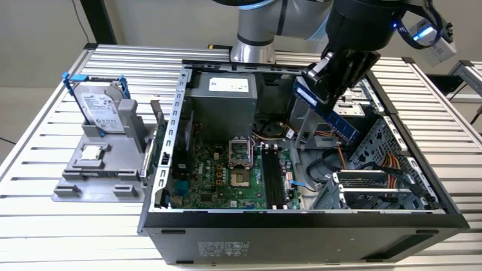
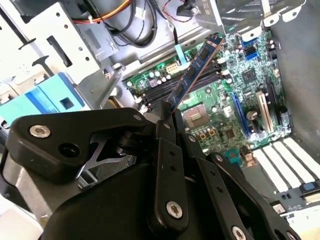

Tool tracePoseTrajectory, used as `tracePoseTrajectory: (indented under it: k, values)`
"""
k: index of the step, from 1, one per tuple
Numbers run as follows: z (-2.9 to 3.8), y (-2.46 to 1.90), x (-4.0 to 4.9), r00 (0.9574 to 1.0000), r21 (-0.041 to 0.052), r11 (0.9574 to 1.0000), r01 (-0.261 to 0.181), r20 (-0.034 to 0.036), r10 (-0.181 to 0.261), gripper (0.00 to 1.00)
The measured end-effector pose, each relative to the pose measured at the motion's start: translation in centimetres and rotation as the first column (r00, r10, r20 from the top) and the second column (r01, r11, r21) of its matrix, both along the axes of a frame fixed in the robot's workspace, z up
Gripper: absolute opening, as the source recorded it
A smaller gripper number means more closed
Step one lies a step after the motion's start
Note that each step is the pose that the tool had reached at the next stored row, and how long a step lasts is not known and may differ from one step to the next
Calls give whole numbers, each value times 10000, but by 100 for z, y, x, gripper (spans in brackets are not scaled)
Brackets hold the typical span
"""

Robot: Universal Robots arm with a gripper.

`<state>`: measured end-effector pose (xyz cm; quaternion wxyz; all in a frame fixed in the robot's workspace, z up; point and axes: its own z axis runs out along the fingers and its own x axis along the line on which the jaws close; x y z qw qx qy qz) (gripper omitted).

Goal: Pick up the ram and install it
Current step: 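Insert the ram into the slot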

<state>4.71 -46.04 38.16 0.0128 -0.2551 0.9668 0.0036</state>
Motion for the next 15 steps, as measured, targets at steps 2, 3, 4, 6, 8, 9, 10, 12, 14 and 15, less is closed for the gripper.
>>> tracePoseTrajectory:
  k: [2, 3, 4, 6, 8, 9, 10, 12, 14, 15]
  values:
    - [0, 0, 0, 9998, 0, 9998, 211, 0, -211, 0]
    - [0, 0, 0, 9995, 1, 9995, 314, 0, -314, 0]
    - [0, 0, 0, 9991, 1, 9991, 416, 0, -416, 0]
    - [0, 0, 0, 9980, 0, 9980, 628, 0, -628, 0]
    - [0, 0, 0, 9966, 0, 9966, 819, 0, -819, 0]
    - [0, 0, 0, 9958, 1, 9958, 915, 0, -915, 0]
    - [0, 0, 0, 9949, 0, 9949, 1010, 0, -1010, 0]
    - [0, 0, 0, 9927, 0, 9927, 1209, 0, -1209, 0]
    - [0, 0, 0, 9902, 0, 9902, 1398, 0, -1398, 0]
    - [0, 0, 0, 9888, 0, 9888, 1492, 0, -1492, 0]
